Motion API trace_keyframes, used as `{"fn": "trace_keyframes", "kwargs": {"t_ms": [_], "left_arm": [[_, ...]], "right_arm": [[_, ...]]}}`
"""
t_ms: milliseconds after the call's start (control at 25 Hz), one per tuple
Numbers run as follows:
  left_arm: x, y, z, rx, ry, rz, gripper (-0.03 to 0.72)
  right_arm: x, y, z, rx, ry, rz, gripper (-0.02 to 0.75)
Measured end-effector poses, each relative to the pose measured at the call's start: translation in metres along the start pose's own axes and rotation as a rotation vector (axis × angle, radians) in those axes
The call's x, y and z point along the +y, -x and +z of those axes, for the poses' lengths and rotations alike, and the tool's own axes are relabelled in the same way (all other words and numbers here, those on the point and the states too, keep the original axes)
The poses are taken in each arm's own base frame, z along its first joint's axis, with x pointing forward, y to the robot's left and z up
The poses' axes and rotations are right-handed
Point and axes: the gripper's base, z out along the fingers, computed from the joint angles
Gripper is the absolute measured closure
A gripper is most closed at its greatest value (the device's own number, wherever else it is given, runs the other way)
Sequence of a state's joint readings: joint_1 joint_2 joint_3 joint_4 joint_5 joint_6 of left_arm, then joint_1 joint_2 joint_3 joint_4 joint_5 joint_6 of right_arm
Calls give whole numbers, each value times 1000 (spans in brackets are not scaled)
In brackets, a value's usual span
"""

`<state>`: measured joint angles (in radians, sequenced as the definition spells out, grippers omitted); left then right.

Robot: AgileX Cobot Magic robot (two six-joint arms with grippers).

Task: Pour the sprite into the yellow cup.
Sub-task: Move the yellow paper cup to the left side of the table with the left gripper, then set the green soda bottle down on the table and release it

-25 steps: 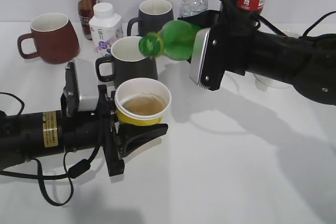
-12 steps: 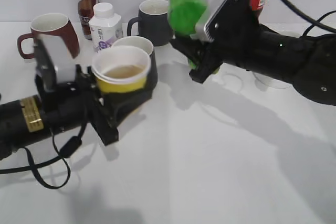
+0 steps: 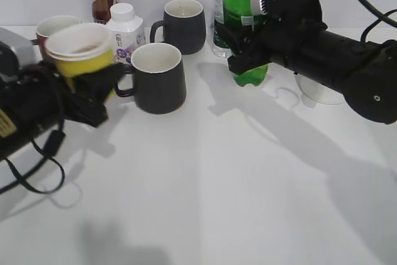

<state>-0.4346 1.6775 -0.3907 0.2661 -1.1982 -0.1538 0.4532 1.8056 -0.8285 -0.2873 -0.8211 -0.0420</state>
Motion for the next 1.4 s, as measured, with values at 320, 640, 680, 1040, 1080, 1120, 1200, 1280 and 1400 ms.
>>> {"fn": "trace_keyframes", "kwargs": {"t_ms": [320, 640, 680, 1040, 1080, 1120, 1200, 1280, 1400], "left_arm": [[45, 3, -12, -12, 199, 18, 303], [64, -21, -13, 75, 263, 35, 303], [65, -26, -11, 92, 263, 33, 303], [80, -56, 16, 151, 264, 22, 303], [82, -57, 19, 148, 264, 23, 304], [83, -59, 22, 149, 265, 22, 304], [86, -62, 26, 148, 270, 20, 304], [88, -66, 28, 150, 274, 17, 301], [88, -67, 29, 148, 274, 16, 254]], "right_arm": [[-2, 0, 0, 1, -17, 94, 309], [-1, -6, 2, 16, -16, 112, 309], [-1, -7, 2, 19, -16, 113, 309], [-1, -7, 2, 20, -19, 117, 309], [-1, -7, 2, 20, -19, 117, 309], [-1, -7, 2, 20, -19, 117, 309], [-1, -7, 2, 20, -19, 117, 309], [-1, -7, 2, 20, -19, 117, 309], [-1, -7, 2, 20, -19, 117, 309]]}}
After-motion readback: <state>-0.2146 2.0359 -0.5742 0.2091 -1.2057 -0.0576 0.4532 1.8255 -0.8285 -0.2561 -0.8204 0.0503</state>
